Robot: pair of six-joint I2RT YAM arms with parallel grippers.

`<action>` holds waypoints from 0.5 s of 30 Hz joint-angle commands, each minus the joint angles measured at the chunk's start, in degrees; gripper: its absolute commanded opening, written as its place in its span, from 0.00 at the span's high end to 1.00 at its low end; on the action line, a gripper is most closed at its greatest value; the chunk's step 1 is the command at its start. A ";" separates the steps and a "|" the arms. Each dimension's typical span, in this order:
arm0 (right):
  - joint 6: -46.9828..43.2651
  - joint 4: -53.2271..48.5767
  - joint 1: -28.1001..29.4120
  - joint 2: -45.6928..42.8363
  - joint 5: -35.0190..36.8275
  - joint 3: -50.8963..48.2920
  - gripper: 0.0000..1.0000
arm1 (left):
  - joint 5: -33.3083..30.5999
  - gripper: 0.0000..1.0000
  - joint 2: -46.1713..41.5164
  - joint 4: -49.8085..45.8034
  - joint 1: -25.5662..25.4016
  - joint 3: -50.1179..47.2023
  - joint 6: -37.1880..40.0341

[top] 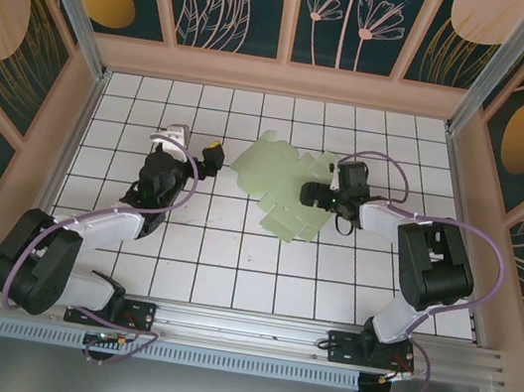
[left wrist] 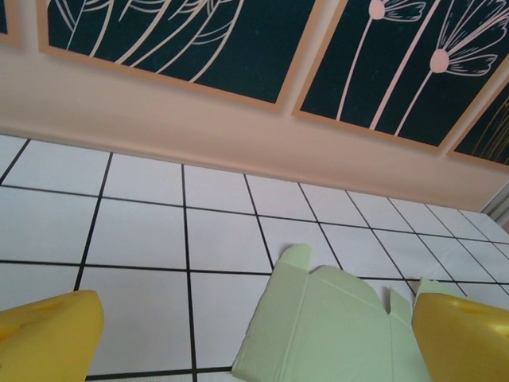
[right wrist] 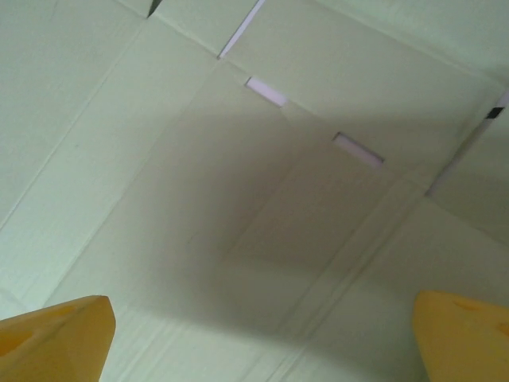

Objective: Fold the paper box

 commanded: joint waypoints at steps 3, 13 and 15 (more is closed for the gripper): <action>4.26 -0.95 2.45 -1.02 -1.41 -1.94 0.03 | -1.55 0.01 -1.49 -0.58 0.06 -0.80 -0.02; 9.01 2.73 11.58 -4.43 -0.98 -6.69 0.04 | -2.05 0.01 -3.59 -2.46 0.06 -1.75 0.95; 9.38 3.53 14.42 -3.45 0.21 -6.23 0.04 | -1.68 0.01 -3.78 -2.51 0.06 -1.90 0.66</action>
